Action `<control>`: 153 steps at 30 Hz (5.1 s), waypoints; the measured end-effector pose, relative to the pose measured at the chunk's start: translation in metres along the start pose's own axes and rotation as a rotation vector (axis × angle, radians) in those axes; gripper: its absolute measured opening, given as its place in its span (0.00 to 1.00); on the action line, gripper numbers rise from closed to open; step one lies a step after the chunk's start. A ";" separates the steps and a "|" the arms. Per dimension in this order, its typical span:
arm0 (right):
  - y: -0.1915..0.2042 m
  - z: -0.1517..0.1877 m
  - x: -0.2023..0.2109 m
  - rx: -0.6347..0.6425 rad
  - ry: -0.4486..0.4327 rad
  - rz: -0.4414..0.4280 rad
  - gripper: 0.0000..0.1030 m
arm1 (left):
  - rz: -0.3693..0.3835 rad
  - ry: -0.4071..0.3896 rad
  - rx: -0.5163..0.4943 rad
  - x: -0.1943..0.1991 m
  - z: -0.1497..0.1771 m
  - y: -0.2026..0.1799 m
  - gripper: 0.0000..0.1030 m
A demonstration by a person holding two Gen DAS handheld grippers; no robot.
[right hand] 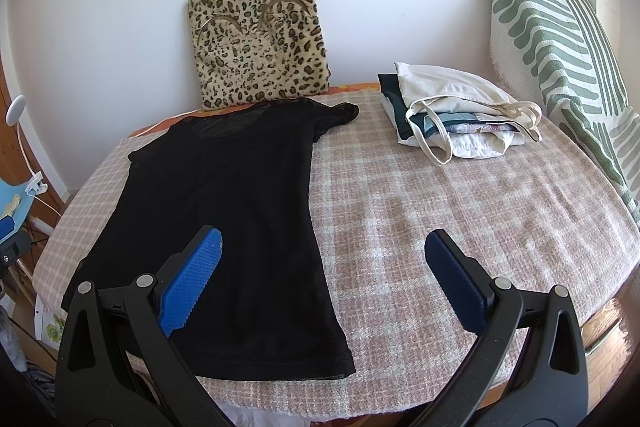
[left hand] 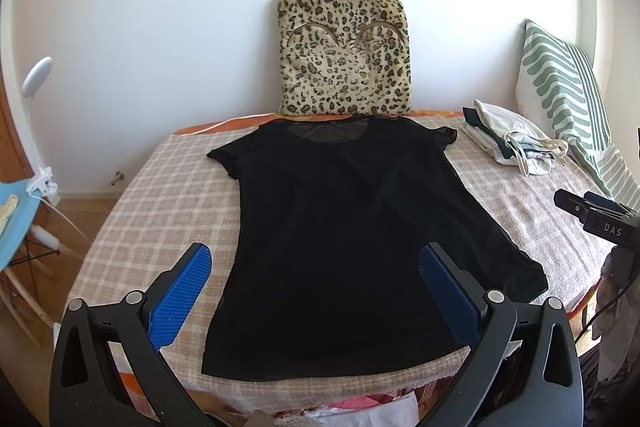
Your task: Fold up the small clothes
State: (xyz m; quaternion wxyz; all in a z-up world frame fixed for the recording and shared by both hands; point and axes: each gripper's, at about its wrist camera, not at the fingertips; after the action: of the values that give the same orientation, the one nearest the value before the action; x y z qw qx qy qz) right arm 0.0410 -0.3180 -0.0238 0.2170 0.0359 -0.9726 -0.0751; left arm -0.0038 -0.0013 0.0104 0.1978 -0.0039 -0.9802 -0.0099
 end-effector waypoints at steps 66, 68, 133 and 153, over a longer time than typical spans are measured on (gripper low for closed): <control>0.017 -0.011 -0.005 -0.025 -0.034 -0.021 1.00 | -0.008 0.052 0.069 -0.010 0.014 0.027 1.00; 0.025 -0.012 -0.005 -0.014 -0.045 -0.028 1.00 | 0.024 0.081 0.106 -0.016 0.019 0.035 1.00; 0.451 -0.045 -0.367 0.331 0.481 -0.509 0.66 | 0.107 0.310 0.444 -0.076 0.112 0.147 0.47; 0.504 -0.001 -0.433 0.531 0.463 -0.381 0.39 | 0.190 0.349 0.414 -0.078 0.111 0.138 0.25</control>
State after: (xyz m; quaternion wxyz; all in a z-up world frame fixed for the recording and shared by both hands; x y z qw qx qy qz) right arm 0.4140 0.2235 -0.1217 0.3958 0.2863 -0.8596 0.1501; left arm 0.0262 0.1391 -0.1199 0.3601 -0.0533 -0.9077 0.2087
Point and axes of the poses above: each gripper's, at about its wrist camera, not at the fingertips, and x roughly against the way its jaws point, y to its left, z to its underside, and after that the axes turned 13 degrees about -y, right-handed
